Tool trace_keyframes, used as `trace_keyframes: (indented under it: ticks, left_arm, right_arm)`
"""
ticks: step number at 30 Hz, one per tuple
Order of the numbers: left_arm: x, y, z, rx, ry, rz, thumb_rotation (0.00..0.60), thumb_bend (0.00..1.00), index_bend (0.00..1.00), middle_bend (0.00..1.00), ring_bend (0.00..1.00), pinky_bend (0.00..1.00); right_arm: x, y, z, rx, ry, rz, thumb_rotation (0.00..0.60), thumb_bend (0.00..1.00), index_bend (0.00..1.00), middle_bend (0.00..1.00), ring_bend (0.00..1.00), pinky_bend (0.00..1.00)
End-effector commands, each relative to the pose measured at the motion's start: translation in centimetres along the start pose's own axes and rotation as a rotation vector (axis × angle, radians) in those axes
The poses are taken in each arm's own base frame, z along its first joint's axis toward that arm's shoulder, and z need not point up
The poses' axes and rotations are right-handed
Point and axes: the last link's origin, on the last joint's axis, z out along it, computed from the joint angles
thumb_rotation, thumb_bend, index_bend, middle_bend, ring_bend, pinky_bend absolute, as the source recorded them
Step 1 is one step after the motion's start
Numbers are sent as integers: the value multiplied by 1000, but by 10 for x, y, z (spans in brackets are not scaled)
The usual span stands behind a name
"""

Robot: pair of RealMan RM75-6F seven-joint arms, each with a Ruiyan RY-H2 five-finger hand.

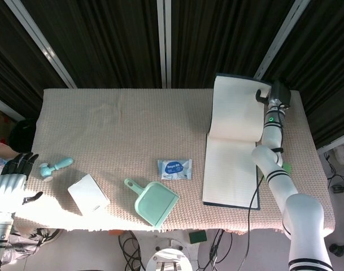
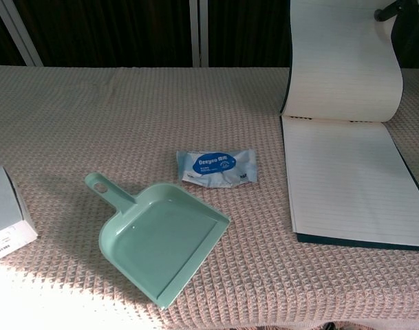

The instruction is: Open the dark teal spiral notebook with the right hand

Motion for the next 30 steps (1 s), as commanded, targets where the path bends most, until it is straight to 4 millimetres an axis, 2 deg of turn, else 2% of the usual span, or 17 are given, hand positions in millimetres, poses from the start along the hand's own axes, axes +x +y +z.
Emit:
trace_keyframes:
  ticks: [1, 9, 10, 12, 13, 14, 15, 17, 21, 25, 28, 30]
  left_arm:
    - [0, 0, 0, 1, -1, 1, 600, 30, 88, 82, 46, 136]
    - [-1, -2, -3, 6, -4, 7, 600, 30, 87, 82, 46, 136]
    - [0, -3, -3, 8, -3, 8, 600, 30, 88, 82, 46, 136]
    - [0, -4, -4, 13, -1, 8, 600, 30, 87, 82, 46, 136]
    - [0, -4, -4, 15, 0, 8, 600, 30, 87, 82, 46, 136]
    - [0, -4, -4, 17, 0, 8, 600, 30, 87, 82, 46, 136]
    - [0, -4, -4, 18, -1, 9, 600, 30, 87, 82, 46, 136]
    - [1, -4, -3, 18, -1, 8, 600, 30, 87, 82, 46, 136]
    - [1, -2, -3, 10, 1, 6, 600, 30, 87, 82, 46, 136]
    - [1, -1, -3, 2, 6, 2, 600, 30, 88, 82, 46, 136]
    - [2, 0, -4, -6, 9, 2, 600, 30, 88, 82, 46, 136]
    - [2, 2, -5, -14, 12, 1, 600, 30, 88, 82, 46, 136]
  right_arm:
    - [3, 0, 1, -2, 21, 6, 600, 532, 1000, 346, 39, 0]
    - [13, 3, 6, -61, 46, 118, 600, 537, 999, 310, 38, 0]
    - [11, 3, 6, -66, 38, 115, 600, 513, 931, 259, 27, 0]
    - [4, 2, 6, -56, -24, 110, 600, 418, 576, 125, 7, 0]
    - [3, 2, 7, -51, -49, 108, 600, 325, 251, 44, 0, 0]
    - [2, 1, 7, -45, -62, 103, 600, 257, 65, 6, 0, 0]
    - [2, 1, 7, -37, -67, 94, 600, 224, 10, 0, 0, 0]
    - [2, 1, 7, -14, -66, 67, 600, 181, 0, 0, 0, 0]
    - [6, 1, 5, 44, -45, 55, 600, 163, 0, 0, 0, 0]
    - [15, 10, -1, 137, -14, 28, 600, 159, 0, 0, 0, 0]
    - [22, 26, -14, 240, -1, -30, 600, 166, 0, 0, 0, 0]
    - [28, 40, -33, 331, 6, -79, 600, 173, 0, 0, 0, 0]
